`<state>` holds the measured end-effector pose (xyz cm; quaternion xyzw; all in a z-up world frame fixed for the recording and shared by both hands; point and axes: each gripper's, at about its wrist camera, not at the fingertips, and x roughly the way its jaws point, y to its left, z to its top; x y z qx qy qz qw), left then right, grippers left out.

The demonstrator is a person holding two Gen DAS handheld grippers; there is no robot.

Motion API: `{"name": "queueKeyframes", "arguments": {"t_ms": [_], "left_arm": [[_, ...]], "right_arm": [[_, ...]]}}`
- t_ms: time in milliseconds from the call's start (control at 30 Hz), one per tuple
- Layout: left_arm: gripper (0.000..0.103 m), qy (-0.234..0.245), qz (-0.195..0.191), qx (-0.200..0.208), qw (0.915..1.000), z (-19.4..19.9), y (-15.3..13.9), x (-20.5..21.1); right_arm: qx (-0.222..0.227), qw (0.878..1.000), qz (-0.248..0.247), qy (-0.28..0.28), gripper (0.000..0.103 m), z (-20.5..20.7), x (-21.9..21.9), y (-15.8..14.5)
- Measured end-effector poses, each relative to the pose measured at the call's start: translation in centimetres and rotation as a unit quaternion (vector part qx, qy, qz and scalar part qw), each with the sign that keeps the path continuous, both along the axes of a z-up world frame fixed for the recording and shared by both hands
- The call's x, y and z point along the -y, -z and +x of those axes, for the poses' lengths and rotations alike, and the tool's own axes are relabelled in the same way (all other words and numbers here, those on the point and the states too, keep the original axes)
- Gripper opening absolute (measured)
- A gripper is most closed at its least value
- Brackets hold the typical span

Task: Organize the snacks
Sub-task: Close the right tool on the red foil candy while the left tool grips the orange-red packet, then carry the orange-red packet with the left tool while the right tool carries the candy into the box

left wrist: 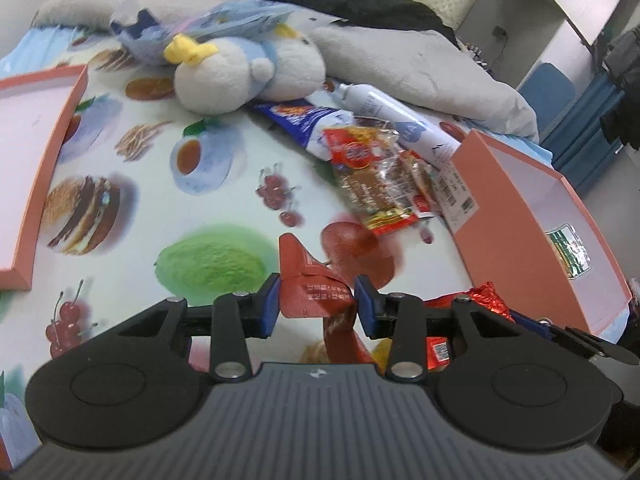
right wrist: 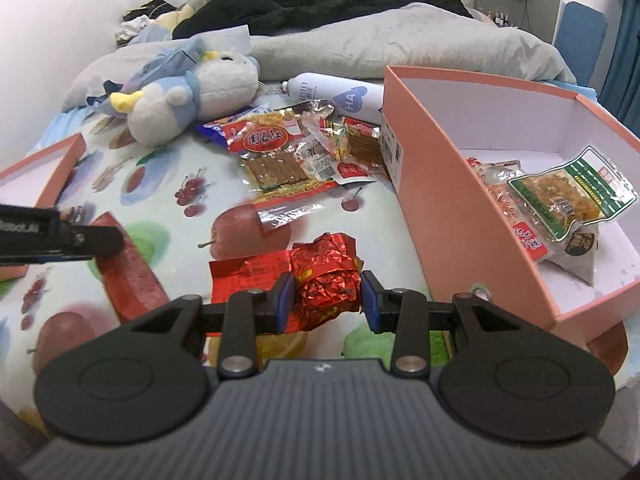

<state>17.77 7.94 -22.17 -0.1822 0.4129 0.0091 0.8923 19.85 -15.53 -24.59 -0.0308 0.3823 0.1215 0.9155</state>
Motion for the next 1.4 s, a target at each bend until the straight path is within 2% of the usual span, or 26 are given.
{"name": "queueKeyframes", "arguments": {"t_ms": [433, 567, 933, 1100, 1400], "left_arm": [[0.042, 0.035, 0.018, 0.015, 0.9991, 1.4, -3.1, 2.3], [0.042, 0.046, 0.025, 0.031, 0.9982, 2.2, -5.0, 2.9], [0.042, 0.068, 0.011, 0.075, 0.9948, 4.3, -9.3, 5.4], [0.042, 0.079, 0.011, 0.099, 0.9919, 5.9, -11.8, 6.3], [0.042, 0.091, 0.007, 0.148, 0.9847, 7.9, -16.5, 7.7]], "right_arm": [[0.020, 1.000, 0.020, 0.009, 0.039, 0.4, 1.9, -3.4], [0.032, 0.999, 0.032, 0.014, 0.039, 0.9, 2.7, -5.0], [0.073, 0.996, 0.041, 0.029, 0.039, 2.3, 4.9, -9.0], [0.086, 0.995, 0.049, 0.018, 0.039, 3.0, 5.8, -10.9], [0.129, 0.990, 0.052, 0.036, 0.039, 4.2, 7.7, -14.6]]}}
